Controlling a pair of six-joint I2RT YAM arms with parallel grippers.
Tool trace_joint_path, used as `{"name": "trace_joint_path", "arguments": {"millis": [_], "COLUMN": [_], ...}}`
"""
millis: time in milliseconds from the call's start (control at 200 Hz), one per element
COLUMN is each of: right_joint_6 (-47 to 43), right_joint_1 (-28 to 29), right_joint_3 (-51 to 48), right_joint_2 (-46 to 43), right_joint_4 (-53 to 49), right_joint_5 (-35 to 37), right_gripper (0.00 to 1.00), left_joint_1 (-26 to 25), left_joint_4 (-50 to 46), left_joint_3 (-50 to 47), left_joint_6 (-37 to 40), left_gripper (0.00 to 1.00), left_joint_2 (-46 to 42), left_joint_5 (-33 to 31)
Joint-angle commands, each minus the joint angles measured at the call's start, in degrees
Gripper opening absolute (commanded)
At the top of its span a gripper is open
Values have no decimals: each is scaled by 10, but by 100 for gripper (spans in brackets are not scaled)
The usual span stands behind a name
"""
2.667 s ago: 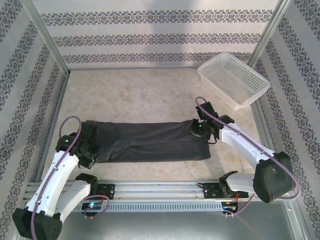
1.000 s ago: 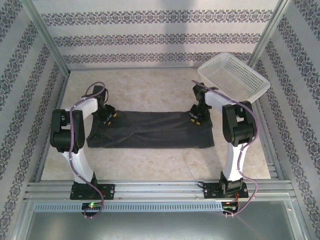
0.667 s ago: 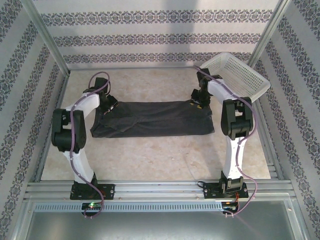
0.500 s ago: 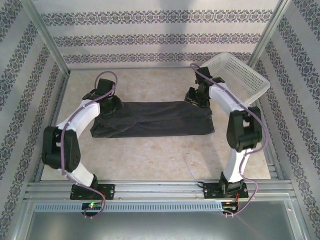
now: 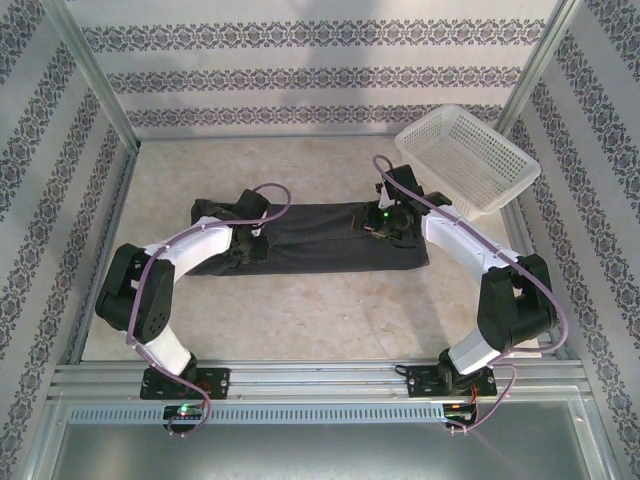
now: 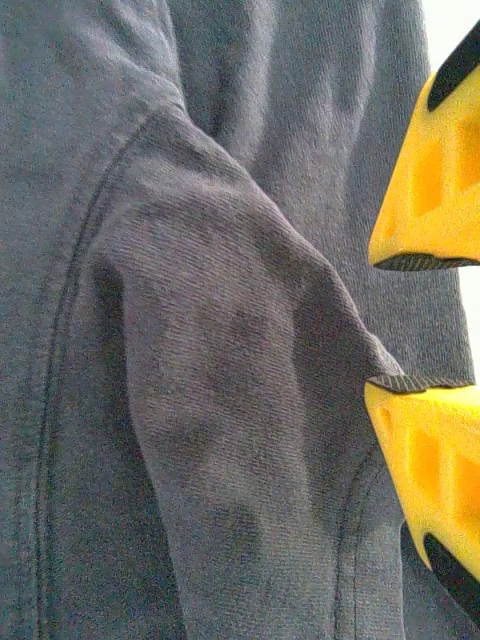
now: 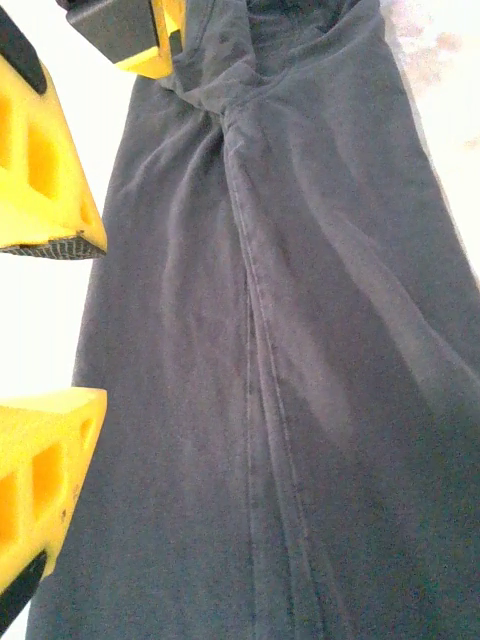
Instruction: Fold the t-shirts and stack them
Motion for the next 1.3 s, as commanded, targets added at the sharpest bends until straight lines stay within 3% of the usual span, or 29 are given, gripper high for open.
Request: {"name": "trace_joint_path", "arguments": {"millis": [0,145,345,570,694,819,1019,1294], "right_joint_6": [21,28,30,30,29,30,27,24], "right_joint_1": [1,1,2,-1,-4,-8,-13,-16], "right_joint_3": [-7,-11,-11,-11,-14,-18,-19,-29], "right_joint_2": [-26,-29,-31,-28,-27,-25,-24,-34], "right_joint_4": [22,20,20,16,15,16,14,12], "right_joint_5": [-4,-1,-1,-2,-3,-8,-16,-23], "right_gripper": [40,40,40,39,39,38,37,37], "left_joint_1": [-10,-17,-17,-18,-18,-17,6,32], "left_joint_4": [0,0,11,4,-37,-98,-185,-222], "left_joint_3": [-8,-11,-7,10,29,59,117,162], "left_joint_6": [50,70,92,96,73,47,-24,-122], "left_gripper": [39,39,30,5,0,0,0,0], "left_joint_2": [12,29,56,42,19,15,43,89], "left_joint_5": [-34,-54,-73,-84,-65,-21,102,265]}}
